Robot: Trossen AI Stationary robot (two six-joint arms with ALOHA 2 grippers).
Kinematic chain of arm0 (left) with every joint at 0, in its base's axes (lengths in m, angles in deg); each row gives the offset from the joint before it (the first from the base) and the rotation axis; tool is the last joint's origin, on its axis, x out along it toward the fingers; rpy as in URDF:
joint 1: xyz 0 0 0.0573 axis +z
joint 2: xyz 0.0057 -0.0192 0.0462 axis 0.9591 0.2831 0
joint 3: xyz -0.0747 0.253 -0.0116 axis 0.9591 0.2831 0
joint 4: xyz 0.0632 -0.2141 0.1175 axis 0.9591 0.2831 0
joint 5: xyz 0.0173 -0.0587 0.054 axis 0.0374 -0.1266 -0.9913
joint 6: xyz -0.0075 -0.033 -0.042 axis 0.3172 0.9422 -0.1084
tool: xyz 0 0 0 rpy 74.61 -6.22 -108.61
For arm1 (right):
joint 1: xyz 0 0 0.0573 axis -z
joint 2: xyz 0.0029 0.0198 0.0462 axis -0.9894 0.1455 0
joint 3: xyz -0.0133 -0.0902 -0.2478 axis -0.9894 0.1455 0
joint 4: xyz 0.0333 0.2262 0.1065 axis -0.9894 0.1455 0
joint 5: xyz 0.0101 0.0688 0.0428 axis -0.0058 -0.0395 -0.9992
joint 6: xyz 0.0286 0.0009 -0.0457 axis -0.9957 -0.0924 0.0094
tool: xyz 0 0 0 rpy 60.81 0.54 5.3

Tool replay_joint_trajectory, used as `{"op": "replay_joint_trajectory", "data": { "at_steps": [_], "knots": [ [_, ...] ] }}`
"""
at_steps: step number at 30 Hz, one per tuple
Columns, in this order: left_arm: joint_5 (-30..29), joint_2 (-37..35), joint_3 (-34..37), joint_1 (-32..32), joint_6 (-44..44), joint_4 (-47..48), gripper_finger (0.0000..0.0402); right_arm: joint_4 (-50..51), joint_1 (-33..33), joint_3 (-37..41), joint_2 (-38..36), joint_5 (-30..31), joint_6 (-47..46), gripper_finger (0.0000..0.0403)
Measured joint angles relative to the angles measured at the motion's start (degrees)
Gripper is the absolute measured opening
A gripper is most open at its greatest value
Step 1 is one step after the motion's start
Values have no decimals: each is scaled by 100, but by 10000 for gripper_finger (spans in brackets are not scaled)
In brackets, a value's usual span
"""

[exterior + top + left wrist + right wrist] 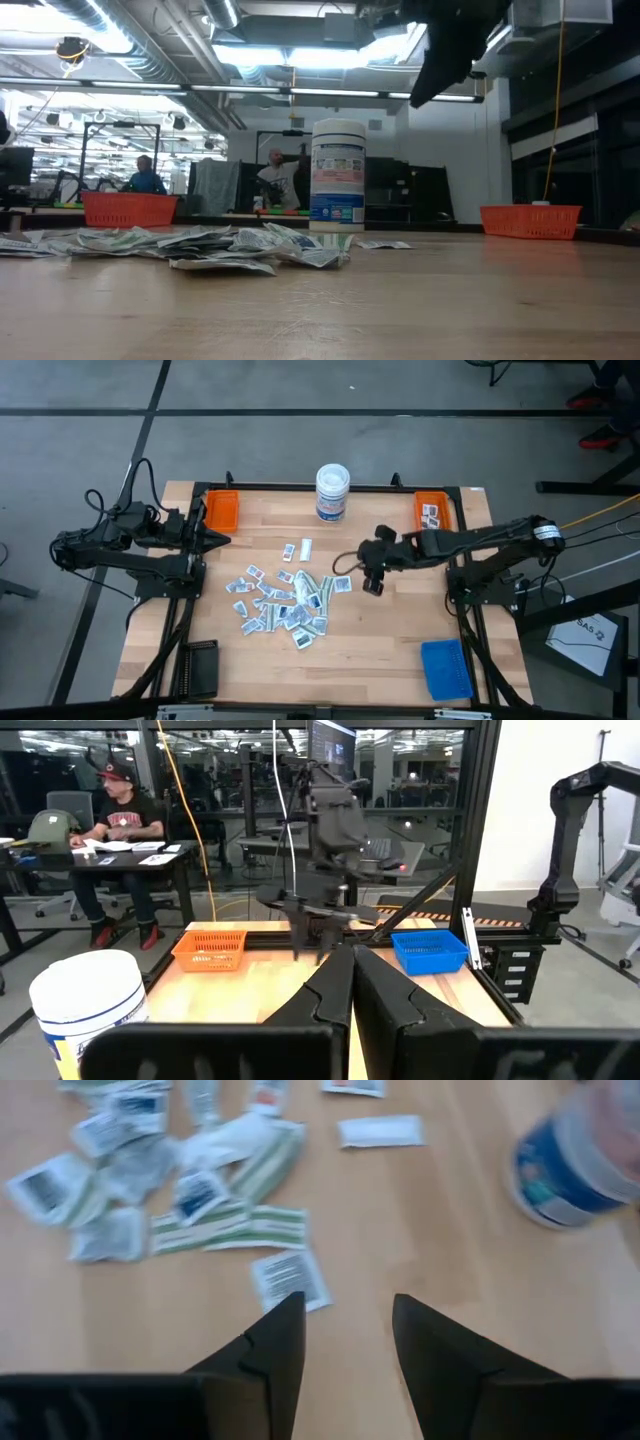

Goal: Pick & Place First Aid Supplies
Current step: Put the gray towelette pack into the right orange bin

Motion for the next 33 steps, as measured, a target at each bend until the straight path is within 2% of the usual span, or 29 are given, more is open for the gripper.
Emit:
{"op": "replay_joint_trajectory", "data": {
  "at_steps": [10, 22, 33],
  "knots": [
    [-2, 2, 0, -1, 0, 0, 4, -403, -655, 0, 616, -23, 521, 153],
    [-1, 2, 0, 1, 1, 0, 4, -846, -626, 0, 1628, -21, 866, 153],
    [0, 0, 0, -1, 1, 0, 4, -1117, -352, 0, 2264, -22, 1062, 153]
  ]
}}
